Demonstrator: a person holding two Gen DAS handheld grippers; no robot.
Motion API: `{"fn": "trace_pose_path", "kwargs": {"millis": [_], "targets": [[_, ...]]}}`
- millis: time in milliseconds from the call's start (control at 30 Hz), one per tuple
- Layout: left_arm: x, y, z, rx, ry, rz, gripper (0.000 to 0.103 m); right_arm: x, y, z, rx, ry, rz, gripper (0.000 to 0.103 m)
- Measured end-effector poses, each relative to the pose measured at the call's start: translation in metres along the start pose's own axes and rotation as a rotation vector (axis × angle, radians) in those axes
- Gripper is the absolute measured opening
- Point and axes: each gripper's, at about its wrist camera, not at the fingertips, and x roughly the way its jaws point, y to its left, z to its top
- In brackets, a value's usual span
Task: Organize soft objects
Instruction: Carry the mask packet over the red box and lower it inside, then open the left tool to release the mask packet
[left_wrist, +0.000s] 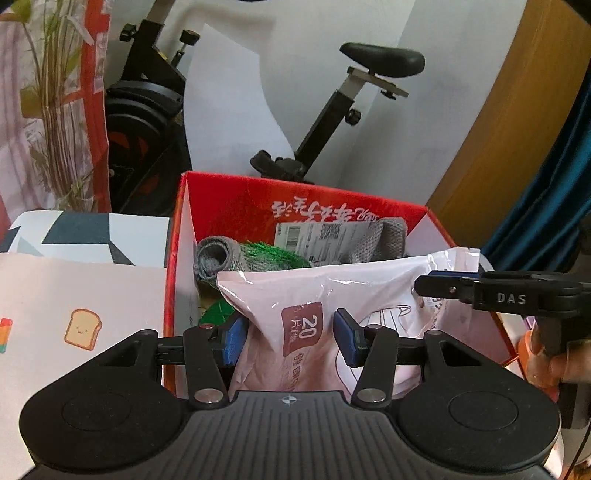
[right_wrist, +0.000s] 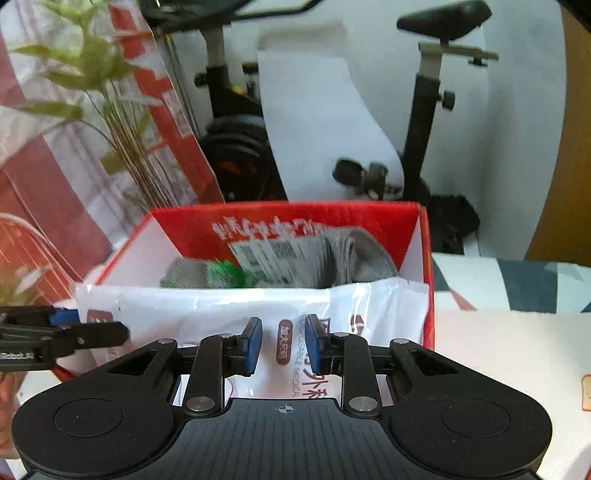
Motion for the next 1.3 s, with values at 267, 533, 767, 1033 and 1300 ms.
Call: {"fn": "trace_pose_path", "kwargs": {"millis": [267, 533, 767, 1033, 1300], "targets": [[0.014, 0.004, 0.001, 0.031, 0.046, 0.021, 0.053, 0.032, 0.004, -0.002, -0.008, 0.139, -0.036, 0.025], [0.001, 0.002, 0.008, 0.042, -0.009, 0.021, 0.053, 0.053, 0.005, -0.004, 0.011, 0.237, -0.065, 0.026], [-0.002, -0.011, 0.009, 0.084, -0.044, 0.033, 0.053, 0.053, 0.016, -0.01, -0.044, 0.259, -0.079, 0.026], [-0.013, -0.018, 0.003, 0.099, -0.049, 0.049, 0.053, 0.033, 0.02, -0.016, -0.014, 0.199, -0.088, 0.031], [-0.035, -0.027, -0.006, 0.112, -0.068, 0.095, 0.053, -0.006, 0.034, -0.019, -0.002, 0.09, -0.068, 0.041]]}}
